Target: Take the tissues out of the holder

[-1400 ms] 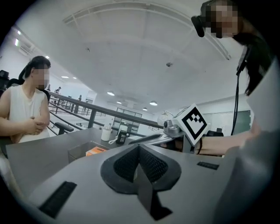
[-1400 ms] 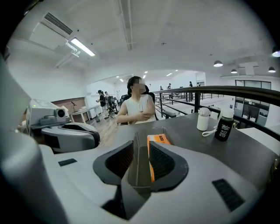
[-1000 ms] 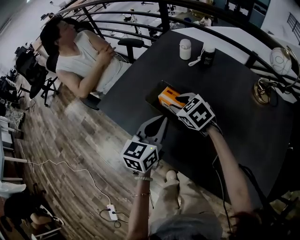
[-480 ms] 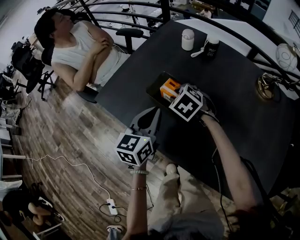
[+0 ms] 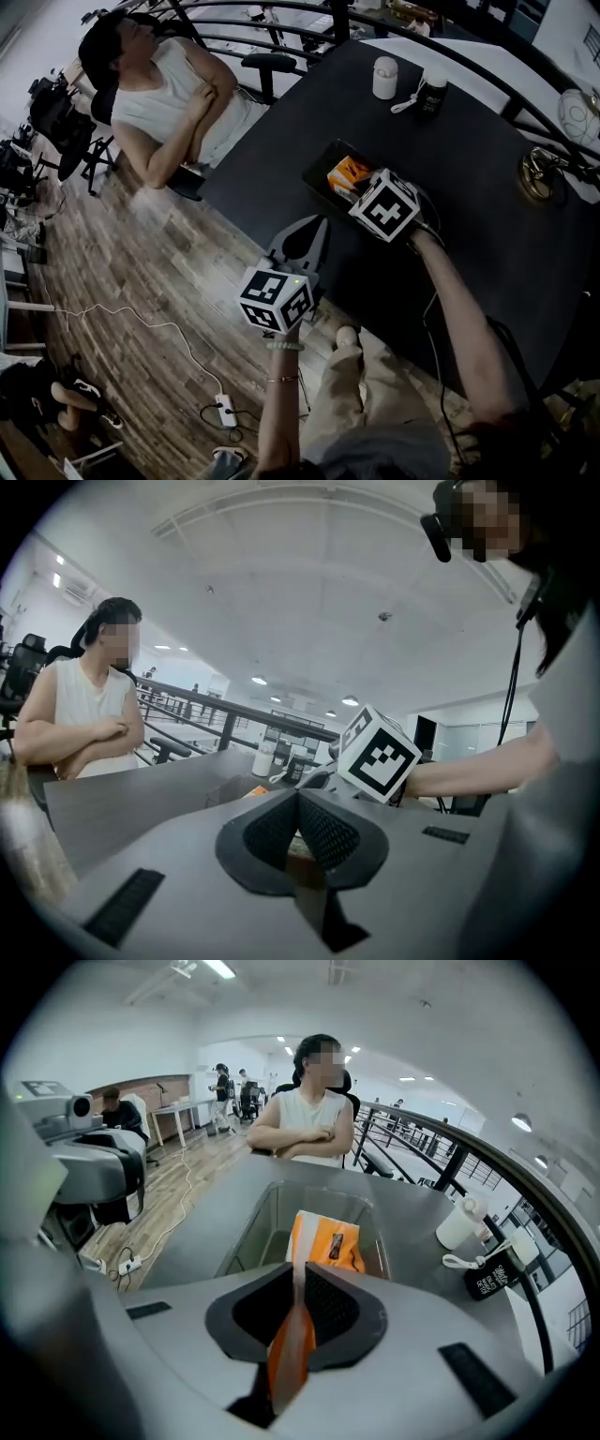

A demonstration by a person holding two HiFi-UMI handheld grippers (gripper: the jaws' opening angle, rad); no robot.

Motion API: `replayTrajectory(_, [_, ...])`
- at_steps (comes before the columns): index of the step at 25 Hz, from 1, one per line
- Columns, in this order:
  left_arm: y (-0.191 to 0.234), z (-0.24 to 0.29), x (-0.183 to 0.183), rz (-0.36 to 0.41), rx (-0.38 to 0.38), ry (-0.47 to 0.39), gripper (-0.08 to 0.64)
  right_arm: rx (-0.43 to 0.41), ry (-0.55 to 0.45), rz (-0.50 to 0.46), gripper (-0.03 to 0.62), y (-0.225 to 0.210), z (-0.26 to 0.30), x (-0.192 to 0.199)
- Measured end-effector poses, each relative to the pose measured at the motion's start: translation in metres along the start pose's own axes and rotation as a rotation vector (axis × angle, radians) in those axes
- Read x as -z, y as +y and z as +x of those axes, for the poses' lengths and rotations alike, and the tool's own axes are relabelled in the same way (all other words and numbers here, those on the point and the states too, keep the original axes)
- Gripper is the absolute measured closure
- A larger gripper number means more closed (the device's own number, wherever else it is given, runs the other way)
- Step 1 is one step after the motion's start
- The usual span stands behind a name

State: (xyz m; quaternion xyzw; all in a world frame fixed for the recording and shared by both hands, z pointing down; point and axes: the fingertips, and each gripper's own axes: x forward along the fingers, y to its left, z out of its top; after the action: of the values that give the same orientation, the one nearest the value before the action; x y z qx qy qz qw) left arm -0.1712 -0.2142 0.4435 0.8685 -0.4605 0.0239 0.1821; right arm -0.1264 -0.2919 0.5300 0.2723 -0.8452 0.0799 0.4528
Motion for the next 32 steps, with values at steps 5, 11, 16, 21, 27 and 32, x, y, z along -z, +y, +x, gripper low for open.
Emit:
replayTrajectory(5, [0.002, -0.004, 0.0, -0.009, -0.012, -0.007, 0.552, 0.004, -0.054, -0.019, 0.572, -0.006, -0.004, 0.0])
replayTrajectory(11, [0.003, -0.003, 0.0, -0.003, -0.013, -0.017, 0.552, -0.014, -0.12, 0.016, 0.578, -0.008, -0.01, -0.004])
replayTrajectory(16, [-0.002, -0.008, -0.011, 0.004, -0.014, -0.031, 0.552, -0.049, -0.226, 0.133, 0.578, -0.014, -0.035, -0.016])
replayTrajectory(21, [-0.005, -0.011, -0.025, 0.02, -0.007, -0.053, 0.552, -0.03, -0.321, 0.167, 0.578, -0.019, -0.065, -0.031])
replayTrajectory(27, [-0.02, -0.001, -0.044, 0.05, 0.028, -0.083, 0.552, 0.01, -0.406, 0.175, 0.578, -0.035, -0.105, -0.043])
replayTrajectory(32, [-0.04, 0.007, -0.063, 0.079, 0.075, -0.107, 0.552, 0.051, -0.454, 0.183, 0.578, -0.049, -0.137, -0.048])
